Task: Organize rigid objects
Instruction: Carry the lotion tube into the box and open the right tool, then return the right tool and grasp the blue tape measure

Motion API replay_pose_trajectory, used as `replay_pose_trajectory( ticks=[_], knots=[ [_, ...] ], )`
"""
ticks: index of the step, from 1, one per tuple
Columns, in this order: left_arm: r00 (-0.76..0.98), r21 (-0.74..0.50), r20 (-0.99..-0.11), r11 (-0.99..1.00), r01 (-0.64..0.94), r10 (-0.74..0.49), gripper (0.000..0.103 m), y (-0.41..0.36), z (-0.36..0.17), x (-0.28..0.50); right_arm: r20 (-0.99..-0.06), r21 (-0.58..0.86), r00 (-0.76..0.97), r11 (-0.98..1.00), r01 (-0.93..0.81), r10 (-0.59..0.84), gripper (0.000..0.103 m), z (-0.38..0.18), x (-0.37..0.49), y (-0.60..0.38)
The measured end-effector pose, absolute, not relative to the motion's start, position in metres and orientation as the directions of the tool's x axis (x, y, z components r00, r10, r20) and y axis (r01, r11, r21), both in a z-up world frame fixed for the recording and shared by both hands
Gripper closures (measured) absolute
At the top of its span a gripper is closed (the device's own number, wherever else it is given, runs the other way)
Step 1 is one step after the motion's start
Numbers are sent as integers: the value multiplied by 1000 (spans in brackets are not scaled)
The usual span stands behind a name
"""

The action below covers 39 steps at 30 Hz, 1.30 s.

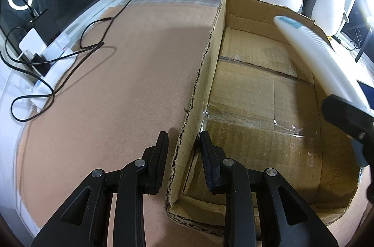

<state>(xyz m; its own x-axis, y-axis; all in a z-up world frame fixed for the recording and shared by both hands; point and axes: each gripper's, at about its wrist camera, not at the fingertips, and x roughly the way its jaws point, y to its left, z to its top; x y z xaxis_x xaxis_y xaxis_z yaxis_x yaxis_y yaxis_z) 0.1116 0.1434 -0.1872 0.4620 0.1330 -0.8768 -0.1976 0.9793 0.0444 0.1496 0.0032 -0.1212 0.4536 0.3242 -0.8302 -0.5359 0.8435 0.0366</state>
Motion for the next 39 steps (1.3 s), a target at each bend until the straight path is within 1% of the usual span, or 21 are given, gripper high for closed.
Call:
replay_pose_trajectory(
  ticks=[7,9,10,12,13,26,33,39],
  knots=[
    [462,46,-877,979,-197,134,77,144,-187,111,-840,53,432,841,-538,329,59,-128,154,9],
    [461,48,-877,979,-197,136,77,143,-186,111,-840,59,427,839,-541,335,57,-128,154,9],
    [463,46,-876,979,-196,134,77,143,-186,111,-839,61,426,837,-543,338,54,-128,154,9],
    [463,47,-876,979,-197,135,77,143,-187,112,-837,60,431,838,-542,338,34,-127,153,8],
    [463,47,-876,979,-197,135,77,143,-187,112,-833,58,438,841,-538,338,31,-126,153,8],
    [465,54,-874,980,-192,140,77,142,-188,112,-823,82,449,856,-511,347,31,-117,150,-9],
    [466,60,-873,980,-188,143,77,143,-188,111,-805,113,482,886,-449,347,31,-99,144,-56],
    [466,63,-873,981,-185,144,77,142,-189,111,-802,94,522,925,-369,290,31,-95,134,-114]
  ],
)
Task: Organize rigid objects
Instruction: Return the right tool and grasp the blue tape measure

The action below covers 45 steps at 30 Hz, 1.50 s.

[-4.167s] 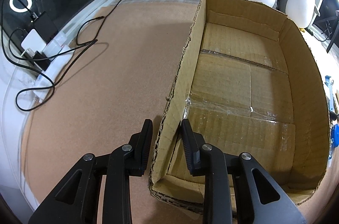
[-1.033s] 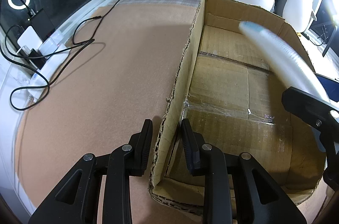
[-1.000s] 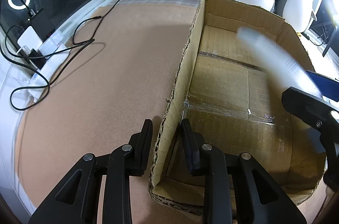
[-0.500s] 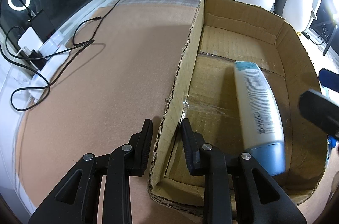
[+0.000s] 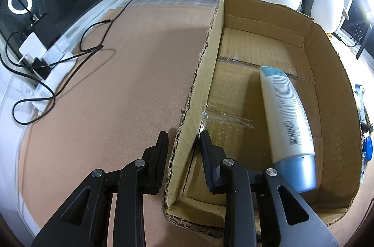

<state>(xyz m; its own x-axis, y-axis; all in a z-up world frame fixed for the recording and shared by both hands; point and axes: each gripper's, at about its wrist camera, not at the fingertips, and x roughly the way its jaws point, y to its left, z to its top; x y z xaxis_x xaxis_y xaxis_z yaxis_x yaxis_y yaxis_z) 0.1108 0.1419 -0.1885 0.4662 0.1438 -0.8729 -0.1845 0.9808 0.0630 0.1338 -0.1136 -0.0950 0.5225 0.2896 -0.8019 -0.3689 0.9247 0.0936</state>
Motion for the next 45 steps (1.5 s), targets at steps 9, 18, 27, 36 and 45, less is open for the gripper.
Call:
replay_pose_trajectory(
  ticks=[9,18,27,36,45],
  knots=[
    [467,82,-870,979,-184,160,77,138,-189,111,-839,79,513,974,-214,181,31,-116,117,-204],
    [463,98,-869,978,-183,174,77,136,-188,112,-871,37,478,985,-168,114,31,-151,106,-237],
    [462,99,-869,978,-186,176,77,135,-188,112,-880,23,462,980,-198,114,31,-167,108,-227],
    [463,98,-869,978,-186,175,77,136,-188,111,-889,-11,448,975,-223,93,32,-178,114,-213],
    [463,98,-869,977,-188,176,77,135,-188,111,-899,-16,430,973,-229,86,42,-185,120,-216]
  ],
)
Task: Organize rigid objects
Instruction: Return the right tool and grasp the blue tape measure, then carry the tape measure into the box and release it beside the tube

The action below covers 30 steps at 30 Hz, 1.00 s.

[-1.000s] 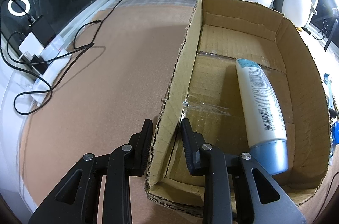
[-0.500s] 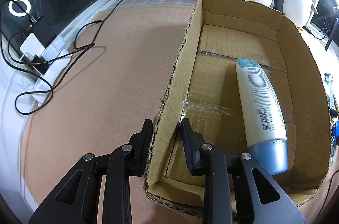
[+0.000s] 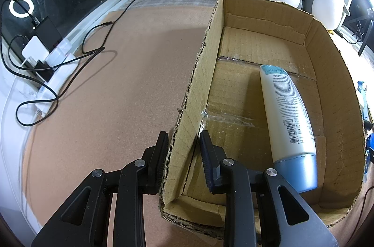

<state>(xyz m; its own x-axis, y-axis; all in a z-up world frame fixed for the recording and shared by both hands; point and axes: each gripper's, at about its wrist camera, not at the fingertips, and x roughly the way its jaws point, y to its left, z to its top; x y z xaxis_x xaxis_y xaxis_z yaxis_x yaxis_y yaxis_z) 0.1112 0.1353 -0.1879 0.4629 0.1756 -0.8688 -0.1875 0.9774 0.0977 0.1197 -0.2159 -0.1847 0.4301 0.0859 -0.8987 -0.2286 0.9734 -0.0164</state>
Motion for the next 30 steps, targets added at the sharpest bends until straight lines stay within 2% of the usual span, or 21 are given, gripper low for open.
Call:
replay_pose_trajectory(
  ticks=[5,17,30],
  knots=[
    [463,98,-869,977,-187,175,77,135,-188,111,-898,-5,429,973,-231,97,57,-182,122,-215],
    [463,96,-869,977,-188,175,77,135,-188,111,-893,2,440,977,-214,98,57,-177,118,-218],
    [465,87,-870,978,-188,167,77,134,-188,113,-848,28,504,962,-271,166,57,-126,122,-187]
  ],
)
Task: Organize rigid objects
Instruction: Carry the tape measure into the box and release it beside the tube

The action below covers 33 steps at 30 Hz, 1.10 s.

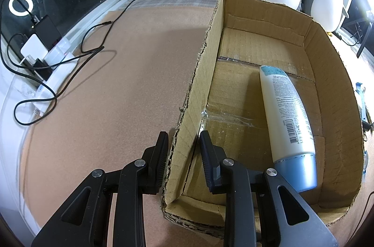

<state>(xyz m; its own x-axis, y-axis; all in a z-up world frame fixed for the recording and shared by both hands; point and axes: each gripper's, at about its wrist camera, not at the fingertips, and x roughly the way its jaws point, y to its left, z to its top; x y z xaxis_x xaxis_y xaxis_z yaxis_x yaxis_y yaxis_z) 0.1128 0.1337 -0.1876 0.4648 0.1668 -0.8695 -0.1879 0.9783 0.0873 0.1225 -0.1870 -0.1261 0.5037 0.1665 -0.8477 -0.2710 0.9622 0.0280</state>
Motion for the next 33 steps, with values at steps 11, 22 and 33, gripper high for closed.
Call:
replay_pose_trajectory(
  ticks=[11,22,33],
  knots=[
    [467,75,-870,979,-188,156,77,136,-188,114,-804,59,523,914,-401,282,57,-90,144,-112],
    [470,66,-870,979,-191,150,77,136,-189,113,-808,62,486,868,-493,333,57,-94,154,-49],
    [471,63,-870,980,-191,148,77,137,-189,112,-830,48,453,852,-521,324,57,-115,161,-18]
  ],
)
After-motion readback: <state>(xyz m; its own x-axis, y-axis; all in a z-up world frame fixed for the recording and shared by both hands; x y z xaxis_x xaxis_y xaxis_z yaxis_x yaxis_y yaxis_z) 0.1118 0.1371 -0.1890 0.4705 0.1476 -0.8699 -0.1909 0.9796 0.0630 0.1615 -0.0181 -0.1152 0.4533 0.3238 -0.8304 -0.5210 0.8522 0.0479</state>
